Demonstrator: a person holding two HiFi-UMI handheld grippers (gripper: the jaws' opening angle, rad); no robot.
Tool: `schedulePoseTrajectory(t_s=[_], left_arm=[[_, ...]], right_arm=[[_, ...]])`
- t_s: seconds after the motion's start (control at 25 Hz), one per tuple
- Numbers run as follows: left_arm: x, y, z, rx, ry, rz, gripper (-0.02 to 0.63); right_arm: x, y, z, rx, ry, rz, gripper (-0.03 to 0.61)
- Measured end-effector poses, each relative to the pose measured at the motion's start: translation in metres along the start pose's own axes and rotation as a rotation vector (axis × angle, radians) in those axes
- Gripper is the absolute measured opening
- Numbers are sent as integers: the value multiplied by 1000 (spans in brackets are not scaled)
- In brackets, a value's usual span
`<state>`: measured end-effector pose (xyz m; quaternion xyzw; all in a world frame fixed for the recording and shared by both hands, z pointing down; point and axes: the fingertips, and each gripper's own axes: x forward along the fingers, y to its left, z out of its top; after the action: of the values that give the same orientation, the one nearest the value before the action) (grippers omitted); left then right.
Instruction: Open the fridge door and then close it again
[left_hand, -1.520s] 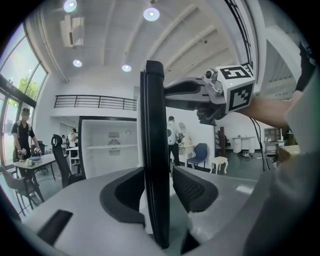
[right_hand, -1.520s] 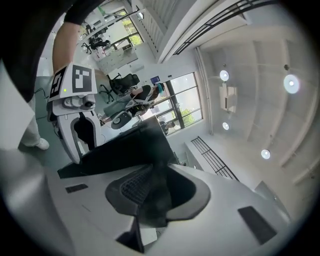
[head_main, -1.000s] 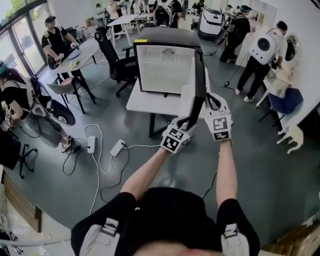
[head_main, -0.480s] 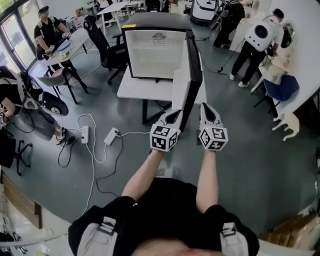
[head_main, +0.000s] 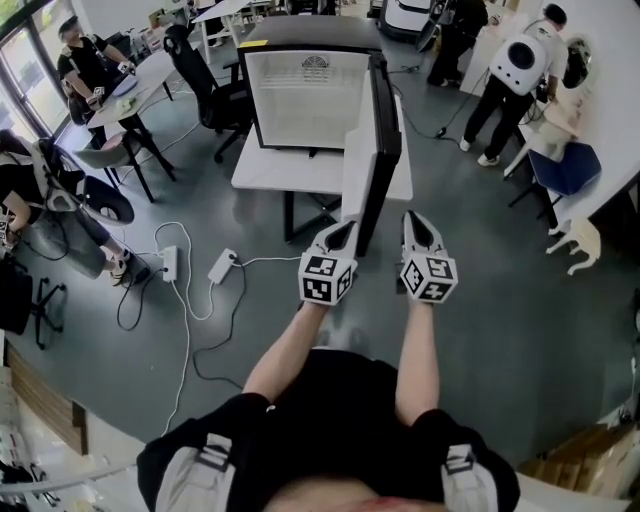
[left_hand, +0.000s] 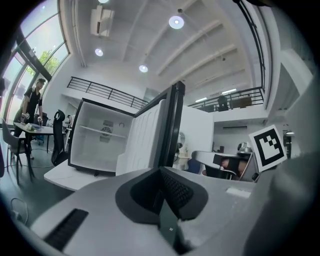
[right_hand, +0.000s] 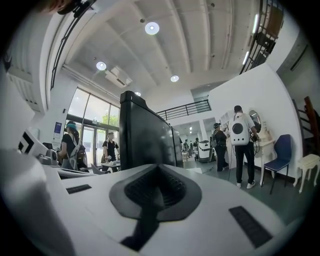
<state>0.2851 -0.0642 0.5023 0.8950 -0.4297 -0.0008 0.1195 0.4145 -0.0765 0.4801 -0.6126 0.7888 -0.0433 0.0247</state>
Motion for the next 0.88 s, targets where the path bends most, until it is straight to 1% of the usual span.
schedulePoseTrajectory(t_s=[0.12,0.16,0.24,0.32,0.44,0.48,0.68,0.76,0.88], left_arm=[[4,-8,4,35,-4,-26,2],[7,-10,4,55,3,-39,22],[14,-10,2,94,27,-49,102],[18,-8,2,125,43,-43,138],[27,-11,11,161,46,-47,149],[30,-12,13,175,49,-47,152],[37,-22,22,217,41,-56,164],[37,-21,26,237,32,-53,164],[37,-14,28,241,28,-33,164]], right_arm=[[3,0,11,-6,-13,16,-5],[6,1,16,-9,-20,25,-5],[15,5,29,-17,-32,55,-5],[26,16,43,-36,-42,115,-5],[41,36,68,-90,-65,206,-5],[45,40,76,-101,-73,215,-5],[47,48,103,-123,-138,204,-5],[49,55,109,-136,-151,223,-5],[54,66,111,-151,-154,255,-6]])
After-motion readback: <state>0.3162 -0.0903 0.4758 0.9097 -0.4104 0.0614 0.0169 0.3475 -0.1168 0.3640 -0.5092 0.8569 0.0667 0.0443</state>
